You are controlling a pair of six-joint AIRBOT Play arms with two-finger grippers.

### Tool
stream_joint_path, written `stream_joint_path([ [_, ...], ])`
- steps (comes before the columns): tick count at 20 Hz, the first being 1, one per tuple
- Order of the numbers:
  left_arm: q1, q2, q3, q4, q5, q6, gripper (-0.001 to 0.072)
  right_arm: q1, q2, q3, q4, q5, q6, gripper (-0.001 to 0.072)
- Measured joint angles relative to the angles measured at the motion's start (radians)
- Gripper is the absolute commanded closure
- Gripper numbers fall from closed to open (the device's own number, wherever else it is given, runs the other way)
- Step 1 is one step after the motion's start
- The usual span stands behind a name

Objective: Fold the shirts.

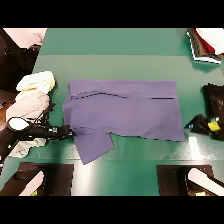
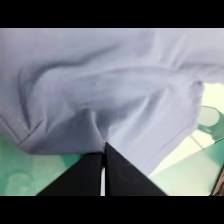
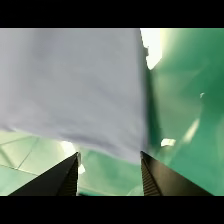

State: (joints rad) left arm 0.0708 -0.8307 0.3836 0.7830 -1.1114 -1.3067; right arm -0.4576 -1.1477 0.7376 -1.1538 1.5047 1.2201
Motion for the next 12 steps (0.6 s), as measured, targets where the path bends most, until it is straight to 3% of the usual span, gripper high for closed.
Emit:
stream_joint_path([
  [10, 0.0, 0.0, 0.011, -0.025, 0.01, 0.022, 0.068, -0.045, 0.031, -0.182, -0.016, -0.076, -0.003, 0.0285],
  [11, 0.0, 0.0, 0.011, -0.025, 0.01, 0.023, 0.068, -0.041, 0.031, -0.184, -0.012, -0.082, -0.003, 0.0301],
  [12, 0.0, 0.0, 0.011, -0.026, 0.01, 0.023, 0.0679, -0.037, 0.032, -0.186, -0.012, -0.09, -0.003, 0.0393],
])
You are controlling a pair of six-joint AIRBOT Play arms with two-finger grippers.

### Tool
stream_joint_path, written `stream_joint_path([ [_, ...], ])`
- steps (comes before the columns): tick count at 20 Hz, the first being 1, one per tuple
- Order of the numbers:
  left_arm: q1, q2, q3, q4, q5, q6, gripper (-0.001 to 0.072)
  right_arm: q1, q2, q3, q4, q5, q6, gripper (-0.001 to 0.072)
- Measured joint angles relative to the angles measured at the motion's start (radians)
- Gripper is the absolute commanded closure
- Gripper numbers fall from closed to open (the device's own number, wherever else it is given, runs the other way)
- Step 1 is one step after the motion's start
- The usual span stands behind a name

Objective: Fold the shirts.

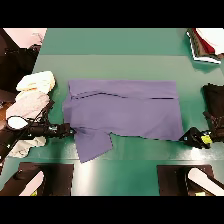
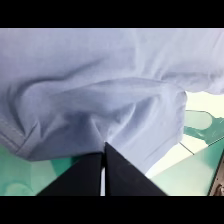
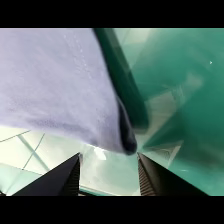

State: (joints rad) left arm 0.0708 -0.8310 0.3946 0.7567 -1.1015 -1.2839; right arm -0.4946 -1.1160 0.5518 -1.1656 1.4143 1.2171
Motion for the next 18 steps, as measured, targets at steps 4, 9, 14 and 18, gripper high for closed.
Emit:
stream_joint_path([
  [4, 0.0, 0.0, 0.0, -0.002, 0.0, 0.002, 0.0679, 0.006, 0.001, -0.005, 0.003, -0.053, 0.004, 0.0532],
  [9, 0.0, 0.0, 0.001, -0.002, -0.002, 0.002, 0.0682, 0.008, 0.0, -0.002, -0.001, -0.095, 0.01, 0.0694],
  [14, 0.0, 0.04, 0.039, 0.072, -0.105, -0.02, 0.0683, 0.008, 0.07, 0.074, -0.076, -0.008, 0.016, 0.0696],
  [18, 0.0, 0.187, 0.058, 0.121, -0.24, -0.11, 0.0682, 0.008, 0.234, 0.103, -0.183, 0.107, 0.03, 0.0696],
])
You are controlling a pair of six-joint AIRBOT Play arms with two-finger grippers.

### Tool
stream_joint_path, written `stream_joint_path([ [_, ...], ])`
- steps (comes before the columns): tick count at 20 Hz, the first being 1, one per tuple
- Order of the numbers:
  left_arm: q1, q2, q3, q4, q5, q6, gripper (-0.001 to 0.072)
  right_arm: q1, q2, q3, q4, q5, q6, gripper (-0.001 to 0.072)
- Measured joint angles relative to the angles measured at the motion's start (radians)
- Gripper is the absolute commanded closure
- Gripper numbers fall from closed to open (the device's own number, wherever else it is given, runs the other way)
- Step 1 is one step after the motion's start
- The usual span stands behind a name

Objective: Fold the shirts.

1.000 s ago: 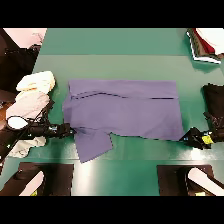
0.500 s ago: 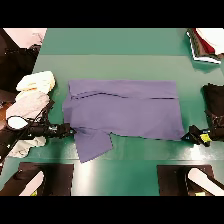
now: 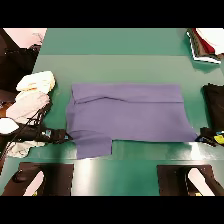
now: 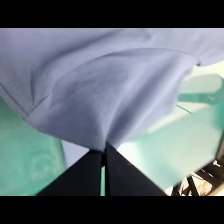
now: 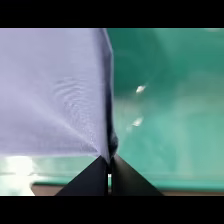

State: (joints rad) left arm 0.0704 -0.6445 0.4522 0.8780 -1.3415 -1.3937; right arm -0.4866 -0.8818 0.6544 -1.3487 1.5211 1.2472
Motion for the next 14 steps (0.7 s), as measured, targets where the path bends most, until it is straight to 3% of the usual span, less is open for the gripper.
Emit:
stream_joint_path([
  [3, 0.0, 0.082, 0.043, -0.044, -0.067, -0.058, 0.0682, 0.005, 0.102, 0.016, -0.027, 0.042, 0.019, 0.0697],
  [6, 0.0, 0.052, 0.148, -0.082, -0.061, -0.07, 0.0681, 0.047, 0.142, 0.071, -0.029, 0.044, 0.039, 0.0697],
  [9, 0.0, -0.079, 0.258, -0.098, 0.008, -0.027, 0.0681, 0.132, 0.093, 0.162, -0.013, 0.003, 0.053, 0.0697],
  [14, 0.0, -0.392, 0.45, -0.106, 0.112, 0.056, 0.068, 0.256, -0.143, 0.359, 0.008, -0.098, 0.081, 0.0697],
])
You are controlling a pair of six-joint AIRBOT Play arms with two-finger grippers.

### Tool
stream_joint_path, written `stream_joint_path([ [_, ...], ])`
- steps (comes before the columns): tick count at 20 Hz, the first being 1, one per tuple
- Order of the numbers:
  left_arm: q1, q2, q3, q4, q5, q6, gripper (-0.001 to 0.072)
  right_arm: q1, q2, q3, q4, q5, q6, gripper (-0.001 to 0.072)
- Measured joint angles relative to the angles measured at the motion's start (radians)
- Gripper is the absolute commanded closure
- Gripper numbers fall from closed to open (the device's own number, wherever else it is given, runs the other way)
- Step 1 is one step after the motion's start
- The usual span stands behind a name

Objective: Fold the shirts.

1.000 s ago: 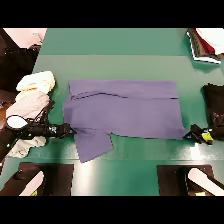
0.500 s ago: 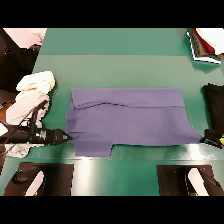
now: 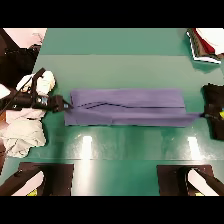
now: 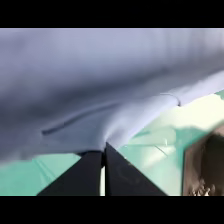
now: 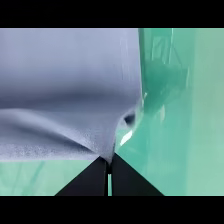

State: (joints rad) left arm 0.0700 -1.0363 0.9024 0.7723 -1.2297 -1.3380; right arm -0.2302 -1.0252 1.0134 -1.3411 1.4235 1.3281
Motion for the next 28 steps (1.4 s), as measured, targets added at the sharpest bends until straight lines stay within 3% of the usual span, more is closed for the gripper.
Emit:
stream_joint_path([
  [9, 0.0, -0.359, 0.272, -0.004, 0.167, 0.035, 0.0676, 0.077, -0.422, 0.335, 0.053, -0.08, 0.028, 0.069],
  [10, 0.0, -0.379, 0.282, -0.003, 0.187, 0.035, 0.0473, 0.078, -0.458, 0.365, 0.077, -0.089, 0.029, 0.0645],
  [11, 0.0, -0.393, 0.29, -0.003, 0.208, 0.035, 0.0192, 0.078, -0.495, 0.396, 0.11, -0.1, 0.031, 0.0429],
  [12, 0.001, -0.403, 0.294, -0.006, 0.226, 0.034, 0.0152, 0.077, -0.526, 0.422, 0.145, -0.115, 0.031, 0.0302],
  [17, 0.0, -0.425, 0.311, -0.078, 0.227, 0.017, 0.0172, 0.039, -0.636, 0.525, 0.31, -0.109, -0.025, 0.0298],
  [18, 0.0, -0.426, 0.312, -0.086, 0.208, 0.016, 0.035, 0.024, -0.645, 0.533, 0.326, -0.082, -0.048, 0.0297],
  [19, 0.0, -0.428, 0.313, -0.093, 0.181, 0.018, 0.0612, 0.006, -0.652, 0.537, 0.338, -0.048, -0.072, 0.0297],
  [20, 0.0, -0.428, 0.315, -0.1, 0.155, 0.023, 0.068, -0.016, -0.656, 0.536, 0.349, -0.018, -0.092, 0.0297],
  [28, -0.116, -0.43, 0.316, -0.112, 0.084, 0.071, 0.0679, -0.187, -0.702, 0.364, 0.385, 0.064, -0.184, 0.0297],
])
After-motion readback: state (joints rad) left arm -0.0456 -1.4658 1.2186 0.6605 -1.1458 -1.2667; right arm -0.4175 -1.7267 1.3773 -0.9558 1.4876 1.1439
